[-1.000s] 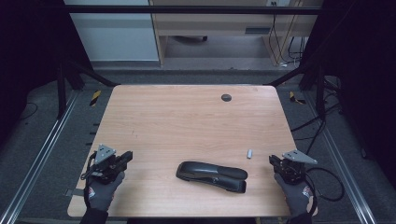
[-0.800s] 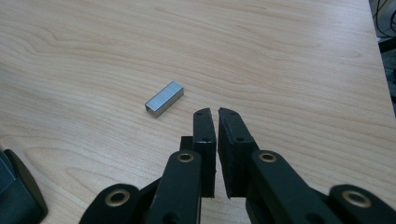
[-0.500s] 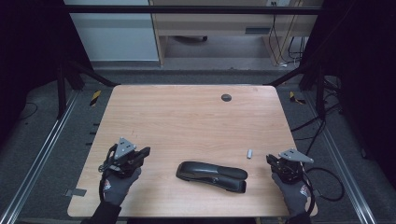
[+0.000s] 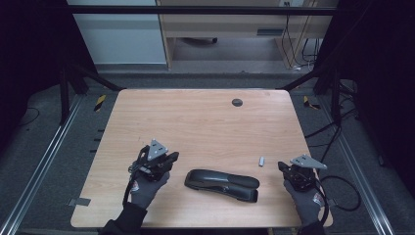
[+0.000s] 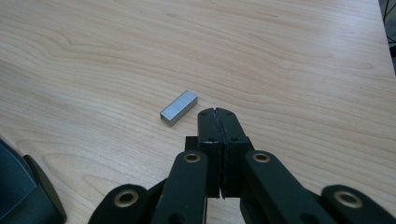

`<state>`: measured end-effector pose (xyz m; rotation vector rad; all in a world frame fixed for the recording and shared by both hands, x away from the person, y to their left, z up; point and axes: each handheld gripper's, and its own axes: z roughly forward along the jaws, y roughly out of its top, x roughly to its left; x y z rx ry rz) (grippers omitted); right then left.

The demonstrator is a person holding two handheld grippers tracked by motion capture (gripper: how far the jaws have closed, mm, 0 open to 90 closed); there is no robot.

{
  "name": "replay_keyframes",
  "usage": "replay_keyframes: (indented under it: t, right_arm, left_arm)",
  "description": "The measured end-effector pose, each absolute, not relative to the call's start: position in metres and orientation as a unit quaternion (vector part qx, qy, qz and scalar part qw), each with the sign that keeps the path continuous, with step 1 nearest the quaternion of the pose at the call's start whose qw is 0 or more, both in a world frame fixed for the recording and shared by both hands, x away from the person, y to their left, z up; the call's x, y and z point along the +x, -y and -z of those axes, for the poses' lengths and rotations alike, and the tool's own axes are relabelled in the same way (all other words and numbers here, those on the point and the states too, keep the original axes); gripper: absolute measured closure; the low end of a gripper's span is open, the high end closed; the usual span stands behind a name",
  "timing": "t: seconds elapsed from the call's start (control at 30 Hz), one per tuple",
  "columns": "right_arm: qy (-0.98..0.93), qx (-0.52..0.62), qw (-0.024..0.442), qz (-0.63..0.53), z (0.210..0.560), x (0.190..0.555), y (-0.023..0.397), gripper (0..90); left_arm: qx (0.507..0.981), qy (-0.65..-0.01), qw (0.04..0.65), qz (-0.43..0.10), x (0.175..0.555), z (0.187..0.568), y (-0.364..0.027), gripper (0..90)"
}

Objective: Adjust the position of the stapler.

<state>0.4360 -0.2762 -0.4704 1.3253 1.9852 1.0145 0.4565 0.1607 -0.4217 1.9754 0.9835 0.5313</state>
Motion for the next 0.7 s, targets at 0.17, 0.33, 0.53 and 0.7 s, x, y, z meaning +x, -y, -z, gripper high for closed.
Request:
replay_keyframes:
  t: [0.17,0.33,0.53,0.7]
  right_arm:
    - [-0.738,0.491,0.269,-0.377,0.470,0.436,0.275,89.9]
    - [-0.739,0.492,0.263,-0.376,0.470,0.436,0.274,90.0]
    - [-0.743,0.492,0.260,-0.372,0.471,0.435,0.273,90.0]
    - [-0.745,0.490,0.258,-0.372,0.472,0.436,0.272,90.0]
  left_arm:
    - [0.805,-0.382,0.407,-0.202,0.465,0.432,-0.139,90.0]
    - [0.816,-0.373,0.400,-0.188,0.472,0.440,-0.125,90.0]
    - [0.829,-0.363,0.388,-0.178,0.476,0.450,-0.114,90.0]
    - [0.836,-0.359,0.379,-0.168,0.477,0.454,-0.112,90.0]
